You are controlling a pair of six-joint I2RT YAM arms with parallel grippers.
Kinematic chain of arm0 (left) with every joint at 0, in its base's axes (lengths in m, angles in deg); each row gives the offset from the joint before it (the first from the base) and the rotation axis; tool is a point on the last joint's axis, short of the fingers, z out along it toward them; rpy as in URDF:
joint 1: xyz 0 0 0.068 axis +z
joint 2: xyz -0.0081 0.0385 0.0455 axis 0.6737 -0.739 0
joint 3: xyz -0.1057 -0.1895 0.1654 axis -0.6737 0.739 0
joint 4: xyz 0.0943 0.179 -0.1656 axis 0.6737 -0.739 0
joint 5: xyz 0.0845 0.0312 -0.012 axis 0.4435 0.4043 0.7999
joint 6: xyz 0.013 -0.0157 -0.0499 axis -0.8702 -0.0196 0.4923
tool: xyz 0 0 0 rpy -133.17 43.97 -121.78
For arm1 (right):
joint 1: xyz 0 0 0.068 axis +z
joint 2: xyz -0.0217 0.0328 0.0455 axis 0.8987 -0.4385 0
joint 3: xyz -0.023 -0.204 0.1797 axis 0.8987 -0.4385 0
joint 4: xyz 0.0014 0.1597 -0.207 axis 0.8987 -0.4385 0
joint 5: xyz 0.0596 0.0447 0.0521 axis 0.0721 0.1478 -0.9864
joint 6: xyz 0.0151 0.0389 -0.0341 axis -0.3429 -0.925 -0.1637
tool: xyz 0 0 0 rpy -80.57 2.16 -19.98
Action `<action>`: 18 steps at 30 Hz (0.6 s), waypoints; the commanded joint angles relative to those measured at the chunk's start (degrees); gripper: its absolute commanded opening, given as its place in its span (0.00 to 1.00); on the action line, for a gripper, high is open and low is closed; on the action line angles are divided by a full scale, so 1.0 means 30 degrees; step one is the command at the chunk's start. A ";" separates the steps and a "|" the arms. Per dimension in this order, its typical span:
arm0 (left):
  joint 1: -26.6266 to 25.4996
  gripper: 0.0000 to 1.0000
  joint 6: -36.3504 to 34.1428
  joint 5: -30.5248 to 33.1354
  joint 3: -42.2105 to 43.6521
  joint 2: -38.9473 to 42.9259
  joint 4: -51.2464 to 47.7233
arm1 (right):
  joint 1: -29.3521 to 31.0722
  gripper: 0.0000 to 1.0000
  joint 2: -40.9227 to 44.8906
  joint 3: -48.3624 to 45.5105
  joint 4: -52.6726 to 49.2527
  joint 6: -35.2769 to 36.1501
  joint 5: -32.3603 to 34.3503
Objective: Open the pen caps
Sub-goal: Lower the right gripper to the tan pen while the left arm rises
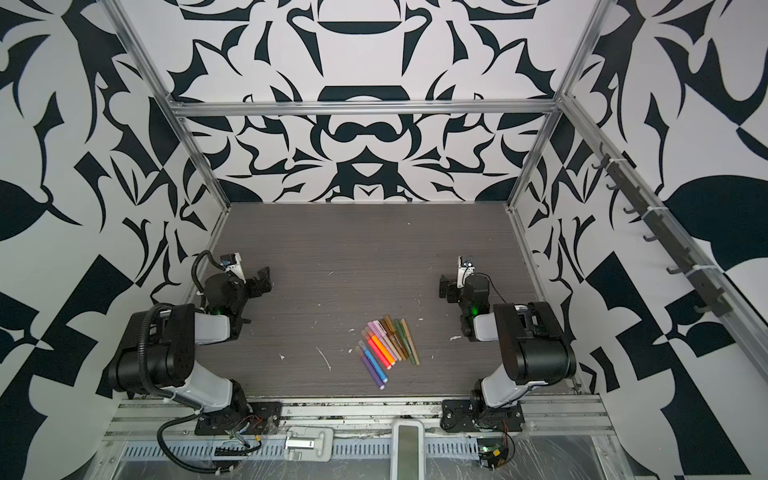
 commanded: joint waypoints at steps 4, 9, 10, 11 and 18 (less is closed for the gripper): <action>-0.0014 0.99 0.0083 -0.0090 -0.0130 -0.0016 0.0382 | 0.0022 1.00 0.0434 0.0192 0.0569 -0.0279 0.0290; -0.0001 0.99 0.0086 -0.0084 -0.0122 -0.0015 0.0352 | 0.0014 1.00 0.0339 0.0163 0.0823 -0.0235 0.0312; -0.0013 0.99 0.0077 -0.0063 -0.0140 -0.0037 0.0360 | 0.0019 1.00 0.0343 0.0163 0.0818 -0.0256 0.0326; 0.0011 0.99 0.0090 -0.0076 -0.0129 -0.0027 0.0352 | 0.0007 1.00 0.0331 0.0163 0.0824 -0.0238 0.0315; -0.0008 0.99 0.0115 -0.0093 -0.0108 -0.0017 0.0381 | 0.0017 1.00 0.0343 0.0163 0.0801 -0.0274 0.0330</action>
